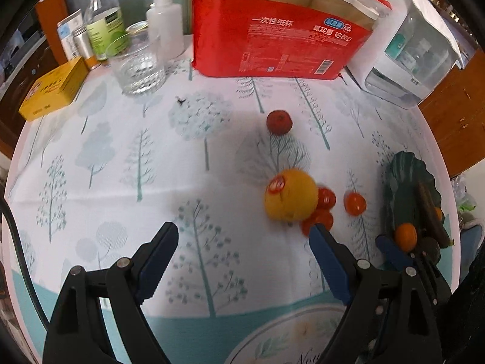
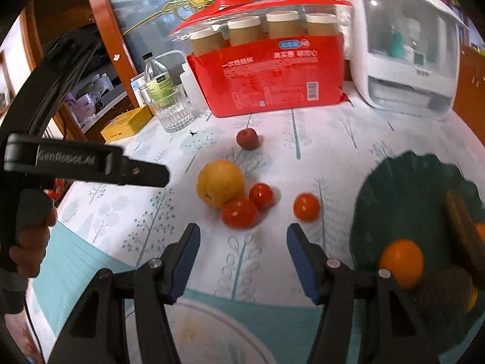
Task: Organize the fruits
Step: 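Grasp the large yellow citrus with the left tool while the right tool grasps a red tomato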
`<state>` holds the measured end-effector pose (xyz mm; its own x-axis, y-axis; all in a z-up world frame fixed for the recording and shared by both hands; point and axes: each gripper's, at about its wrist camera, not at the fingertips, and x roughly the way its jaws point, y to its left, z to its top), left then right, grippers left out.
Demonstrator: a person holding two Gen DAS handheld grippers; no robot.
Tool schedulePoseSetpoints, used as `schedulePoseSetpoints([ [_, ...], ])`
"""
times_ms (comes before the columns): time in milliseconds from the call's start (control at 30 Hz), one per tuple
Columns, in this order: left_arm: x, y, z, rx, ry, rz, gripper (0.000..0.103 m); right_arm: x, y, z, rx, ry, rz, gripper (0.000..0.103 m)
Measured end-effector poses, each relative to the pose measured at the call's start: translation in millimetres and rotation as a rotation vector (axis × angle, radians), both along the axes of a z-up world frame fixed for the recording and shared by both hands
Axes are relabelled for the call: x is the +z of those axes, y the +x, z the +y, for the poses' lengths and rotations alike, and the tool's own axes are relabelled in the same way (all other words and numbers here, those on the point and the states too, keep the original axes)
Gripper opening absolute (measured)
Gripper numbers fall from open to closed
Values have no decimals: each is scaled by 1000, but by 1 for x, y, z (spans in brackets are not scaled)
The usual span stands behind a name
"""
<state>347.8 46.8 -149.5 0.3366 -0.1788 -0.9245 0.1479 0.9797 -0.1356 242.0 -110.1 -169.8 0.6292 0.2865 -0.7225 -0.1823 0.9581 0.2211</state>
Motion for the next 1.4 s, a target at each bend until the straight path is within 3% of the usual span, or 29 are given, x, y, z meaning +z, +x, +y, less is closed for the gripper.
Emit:
schedulePoseSetpoints([
  [600,-36,36,-31,-39,-130,24,87,-22,30,28,70,-94,-35,59],
  [1000,-48,44,-45,-79,-149,40,66,-36,42,29,88,-84,20,43],
  [1233,-57,43,-50,-90,-132,62,55,-40,46,28,86,-70,41,40],
  [1400,-61,43,-51,-91,-134,59,54,-40,48,24,81,-56,46,37],
])
